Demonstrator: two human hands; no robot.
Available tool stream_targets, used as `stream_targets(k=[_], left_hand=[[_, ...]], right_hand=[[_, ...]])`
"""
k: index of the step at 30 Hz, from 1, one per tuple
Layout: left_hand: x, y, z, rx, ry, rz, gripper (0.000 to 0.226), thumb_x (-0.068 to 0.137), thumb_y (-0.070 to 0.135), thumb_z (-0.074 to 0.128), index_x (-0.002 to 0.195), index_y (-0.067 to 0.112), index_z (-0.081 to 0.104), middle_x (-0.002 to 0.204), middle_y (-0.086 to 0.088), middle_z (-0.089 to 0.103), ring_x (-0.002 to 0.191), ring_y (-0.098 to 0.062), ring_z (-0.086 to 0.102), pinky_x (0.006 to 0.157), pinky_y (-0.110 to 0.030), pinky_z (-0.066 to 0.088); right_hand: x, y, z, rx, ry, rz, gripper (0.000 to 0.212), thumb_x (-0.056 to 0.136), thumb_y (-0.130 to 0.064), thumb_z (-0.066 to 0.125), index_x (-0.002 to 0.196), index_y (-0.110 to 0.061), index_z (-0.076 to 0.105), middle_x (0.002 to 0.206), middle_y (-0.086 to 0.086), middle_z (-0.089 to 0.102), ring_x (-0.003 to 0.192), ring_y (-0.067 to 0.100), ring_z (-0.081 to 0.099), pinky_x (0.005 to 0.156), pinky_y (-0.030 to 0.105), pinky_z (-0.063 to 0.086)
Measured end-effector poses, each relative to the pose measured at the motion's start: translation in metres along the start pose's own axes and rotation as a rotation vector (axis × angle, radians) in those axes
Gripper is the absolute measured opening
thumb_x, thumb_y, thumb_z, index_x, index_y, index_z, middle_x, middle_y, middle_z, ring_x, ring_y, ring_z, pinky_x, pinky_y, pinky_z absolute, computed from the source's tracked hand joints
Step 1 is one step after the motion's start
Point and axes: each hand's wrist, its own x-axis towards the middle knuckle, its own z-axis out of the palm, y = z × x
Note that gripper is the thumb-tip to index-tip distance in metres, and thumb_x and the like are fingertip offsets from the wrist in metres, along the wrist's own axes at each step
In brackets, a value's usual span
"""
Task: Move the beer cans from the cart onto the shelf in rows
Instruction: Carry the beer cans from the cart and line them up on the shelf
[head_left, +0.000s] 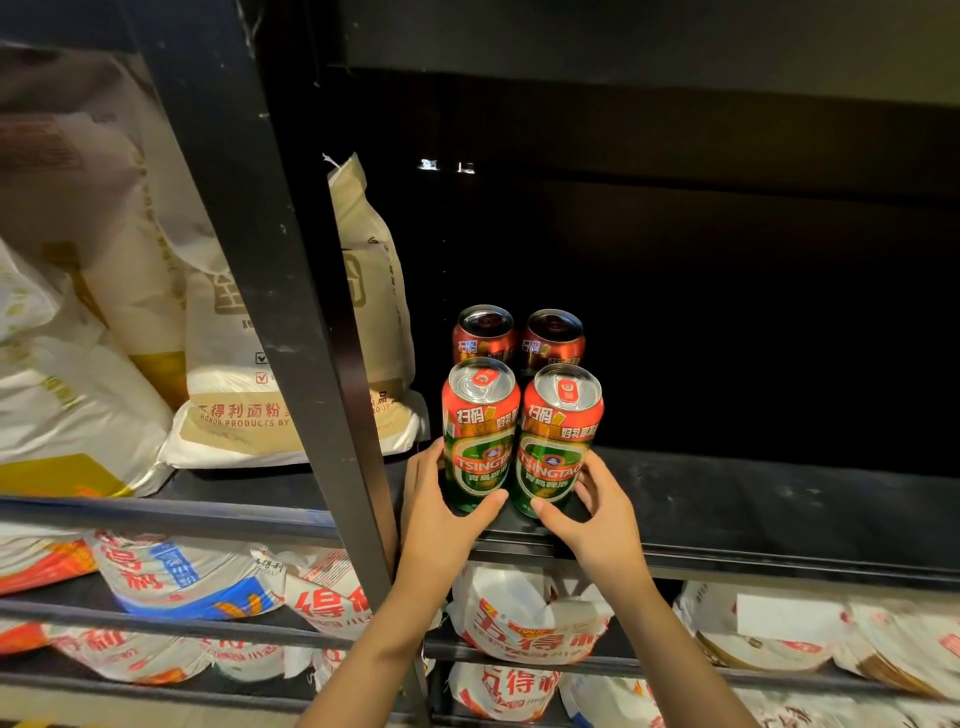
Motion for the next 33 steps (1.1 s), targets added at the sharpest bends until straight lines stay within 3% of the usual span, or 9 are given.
stream_targets(k=[4, 9, 13, 17, 22, 26, 30, 33], left_hand=[[0.0002, 0.0017, 0.0010, -0.033, 0.031, -0.064, 0.070, 0.070, 0.020, 0.081, 0.121, 0.032, 0.034, 0.118, 0.013, 0.043, 0.105, 0.008, 0.045, 0.075, 0.007, 0.033], [-0.0025, 0.0003, 0.0010, -0.049, 0.034, -0.078, 0.065, 0.071, 0.016, 0.080, 0.119, 0.032, 0.039, 0.111, 0.020, 0.047, 0.100, 0.015, 0.044, 0.074, 0.008, 0.033], [-0.0042, 0.0004, 0.0005, -0.029, 0.020, -0.065, 0.066, 0.074, 0.019, 0.079, 0.127, 0.030, 0.042, 0.116, 0.021, 0.048, 0.103, 0.015, 0.045, 0.077, 0.007, 0.033], [-0.0046, 0.0037, 0.0001, -0.026, 0.011, -0.042, 0.065, 0.075, 0.016, 0.077, 0.123, 0.035, 0.037, 0.110, 0.034, 0.042, 0.098, 0.031, 0.040, 0.076, 0.008, 0.032], [-0.0057, 0.0019, -0.0004, -0.027, -0.009, -0.051, 0.064, 0.077, 0.012, 0.075, 0.126, 0.029, 0.038, 0.110, 0.030, 0.045, 0.100, 0.029, 0.040, 0.077, 0.008, 0.031], [-0.0062, -0.0019, -0.0002, 0.020, -0.021, -0.032, 0.063, 0.079, 0.015, 0.073, 0.131, 0.026, 0.039, 0.113, 0.029, 0.046, 0.104, 0.025, 0.042, 0.079, 0.007, 0.031], [-0.0069, -0.0016, 0.0008, 0.087, -0.038, -0.008, 0.072, 0.077, 0.024, 0.075, 0.135, 0.024, 0.035, 0.128, 0.013, 0.042, 0.118, 0.004, 0.040, 0.090, -0.003, 0.032], [-0.0057, 0.0001, 0.0008, 0.074, -0.012, 0.002, 0.071, 0.073, 0.024, 0.079, 0.131, 0.026, 0.038, 0.124, 0.013, 0.036, 0.111, 0.013, 0.041, 0.085, 0.004, 0.032]], right_hand=[[0.0013, 0.0007, 0.0009, 0.009, 0.027, 0.030, 0.079, 0.066, -0.024, 0.085, 0.132, -0.028, 0.044, 0.130, -0.012, 0.054, 0.121, 0.004, 0.050, 0.096, 0.017, 0.040], [0.0012, 0.0022, 0.0003, 0.016, 0.037, 0.032, 0.070, 0.068, -0.022, 0.084, 0.128, -0.027, 0.049, 0.126, -0.010, 0.058, 0.118, 0.006, 0.053, 0.096, 0.016, 0.041], [0.0000, 0.0005, -0.0003, 0.014, 0.019, 0.019, 0.065, 0.073, -0.017, 0.080, 0.128, -0.031, 0.048, 0.124, -0.015, 0.058, 0.112, -0.009, 0.052, 0.086, 0.002, 0.041], [-0.0009, -0.0017, -0.0008, 0.020, -0.001, 0.014, 0.066, 0.076, -0.013, 0.077, 0.129, -0.033, 0.044, 0.119, -0.025, 0.055, 0.109, -0.020, 0.049, 0.085, 0.000, 0.039], [-0.0009, -0.0014, -0.0004, -0.042, -0.001, 0.003, 0.065, 0.078, -0.012, 0.075, 0.129, -0.033, 0.041, 0.116, -0.032, 0.050, 0.105, -0.026, 0.045, 0.081, -0.005, 0.036], [0.0007, 0.0005, 0.0021, -0.146, 0.027, -0.040, 0.064, 0.075, -0.016, 0.078, 0.129, -0.026, 0.047, 0.121, -0.013, 0.051, 0.116, -0.005, 0.048, 0.088, -0.003, 0.035], [-0.0003, 0.0002, 0.0029, -0.141, 0.042, -0.048, 0.068, 0.075, -0.017, 0.079, 0.134, -0.023, 0.046, 0.124, -0.011, 0.052, 0.117, -0.001, 0.049, 0.089, -0.003, 0.035], [-0.0006, 0.0019, 0.0040, -0.125, 0.050, -0.042, 0.069, 0.075, -0.017, 0.079, 0.135, -0.023, 0.045, 0.127, -0.011, 0.052, 0.118, -0.001, 0.049, 0.091, 0.000, 0.036]])
